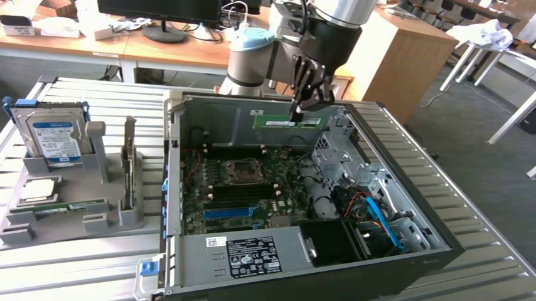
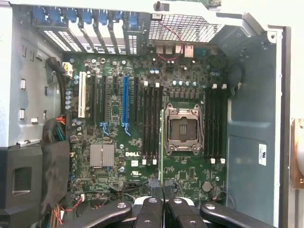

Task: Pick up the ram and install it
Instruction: 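Insert the ram into the slot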

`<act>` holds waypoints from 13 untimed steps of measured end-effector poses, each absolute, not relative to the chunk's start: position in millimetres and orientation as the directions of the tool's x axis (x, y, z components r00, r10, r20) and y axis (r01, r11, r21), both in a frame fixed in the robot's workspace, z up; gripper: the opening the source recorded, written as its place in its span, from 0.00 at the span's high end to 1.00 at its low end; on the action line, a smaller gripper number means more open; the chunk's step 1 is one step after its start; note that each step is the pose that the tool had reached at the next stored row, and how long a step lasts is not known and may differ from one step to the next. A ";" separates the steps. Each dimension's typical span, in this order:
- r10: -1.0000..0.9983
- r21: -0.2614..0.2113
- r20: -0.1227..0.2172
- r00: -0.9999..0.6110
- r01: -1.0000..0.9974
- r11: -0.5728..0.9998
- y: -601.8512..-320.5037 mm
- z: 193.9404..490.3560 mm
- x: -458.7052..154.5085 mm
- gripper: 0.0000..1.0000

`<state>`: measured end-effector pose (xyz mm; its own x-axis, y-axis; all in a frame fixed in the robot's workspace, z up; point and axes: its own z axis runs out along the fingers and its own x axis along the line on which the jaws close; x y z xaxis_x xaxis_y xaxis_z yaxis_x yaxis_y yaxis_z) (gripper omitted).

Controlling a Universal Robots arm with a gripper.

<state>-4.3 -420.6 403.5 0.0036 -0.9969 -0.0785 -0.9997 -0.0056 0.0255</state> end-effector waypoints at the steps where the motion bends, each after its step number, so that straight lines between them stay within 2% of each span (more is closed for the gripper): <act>1: -0.997 0.025 -0.078 0.004 -1.000 -0.006 -420.6 403.5 -4.9 0.88; 13: -0.997 0.025 -0.078 0.004 -1.000 -0.006 -420.6 402.4 -7.6 0.88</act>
<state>-7.6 -420.6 402.4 0.0041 -0.9969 -0.0784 -0.9997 -0.0061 0.0255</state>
